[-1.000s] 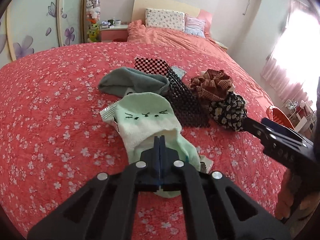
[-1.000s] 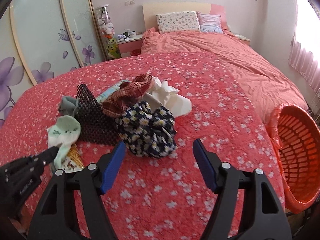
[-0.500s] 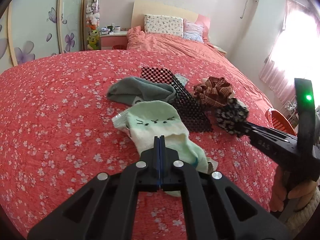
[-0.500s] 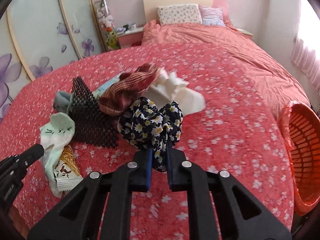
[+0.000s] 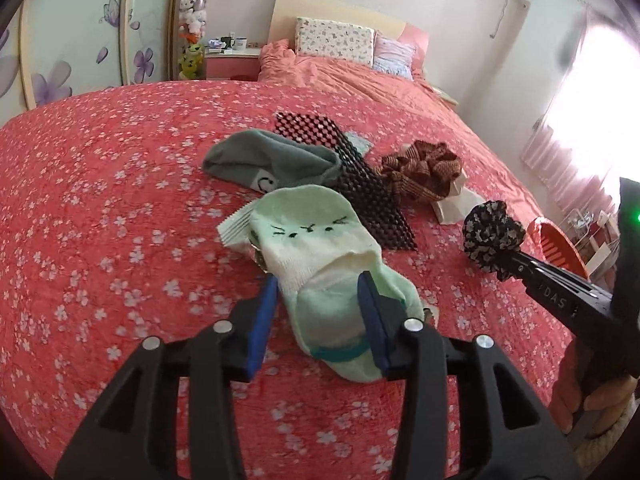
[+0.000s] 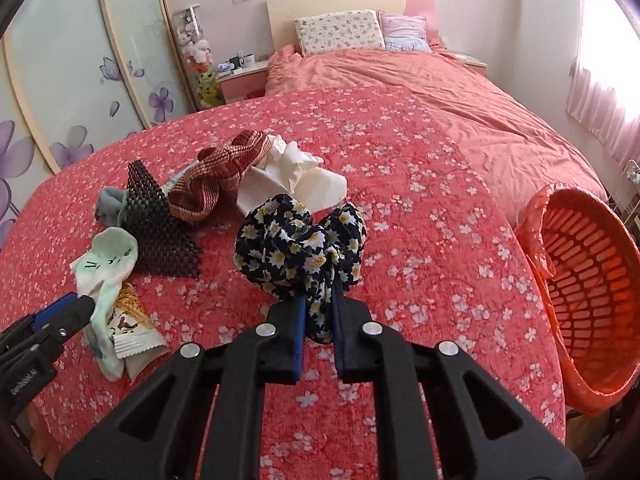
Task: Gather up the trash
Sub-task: 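Open the left gripper over the mint sock while the right holds the scrunchie, then close the left gripper on the mint sock while the right holds the scrunchie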
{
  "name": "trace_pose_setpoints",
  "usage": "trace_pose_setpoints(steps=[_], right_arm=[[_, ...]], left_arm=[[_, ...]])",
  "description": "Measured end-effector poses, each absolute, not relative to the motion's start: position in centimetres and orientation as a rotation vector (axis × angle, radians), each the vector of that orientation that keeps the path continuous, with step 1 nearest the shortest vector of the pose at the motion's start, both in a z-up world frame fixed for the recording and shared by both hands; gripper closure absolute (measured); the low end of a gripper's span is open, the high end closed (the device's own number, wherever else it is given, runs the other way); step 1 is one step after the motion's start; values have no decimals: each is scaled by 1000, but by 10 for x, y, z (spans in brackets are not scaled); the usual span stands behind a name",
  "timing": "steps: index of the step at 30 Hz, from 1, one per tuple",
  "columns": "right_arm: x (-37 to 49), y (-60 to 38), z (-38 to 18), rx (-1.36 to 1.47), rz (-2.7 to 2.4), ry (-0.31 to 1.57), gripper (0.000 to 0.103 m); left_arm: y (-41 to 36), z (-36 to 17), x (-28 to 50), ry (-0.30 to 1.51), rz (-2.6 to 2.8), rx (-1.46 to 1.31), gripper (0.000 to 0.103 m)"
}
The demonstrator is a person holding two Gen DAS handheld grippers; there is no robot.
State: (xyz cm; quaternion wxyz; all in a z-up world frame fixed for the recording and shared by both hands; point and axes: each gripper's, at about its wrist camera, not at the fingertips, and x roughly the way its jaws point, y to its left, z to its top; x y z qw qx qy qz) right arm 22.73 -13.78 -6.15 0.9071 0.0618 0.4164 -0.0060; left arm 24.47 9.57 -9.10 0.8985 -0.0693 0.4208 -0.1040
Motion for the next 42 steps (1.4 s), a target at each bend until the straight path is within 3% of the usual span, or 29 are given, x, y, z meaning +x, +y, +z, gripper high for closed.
trace_pose_setpoints(steps=[2,3,4,18,33,35,36,37,39,42], right_arm=[[227,-138,-63,126,-12,865,92],[227,-138,-64,125,-12,868,92],[227,-138,-65,124,-12,869,92],[220,-142,-65,129,-18,868,92],[217,-143,-66,122,-23,876,90],[216,-143,-66,125,-18,876,87],[216,-144,-66,129,-15,873,86],[215,-144,-65,132,-12,870,77],[213,-145,-65,132,-7,861,66],[213,-144,-64,132,4,854,52]], left_arm=[[91,-96,248,889,-224,-141,68],[90,-97,248,893,-229,-141,88],[89,-100,248,901,-244,-139,100],[101,-88,241,837,-252,-153,100],[186,-84,256,829,6,-159,100],[185,-87,263,841,21,-145,96],[184,-88,265,846,25,-139,84],[182,-88,267,850,27,-137,65],[181,-86,267,838,28,-139,48],[179,-82,264,819,1,-146,43]])
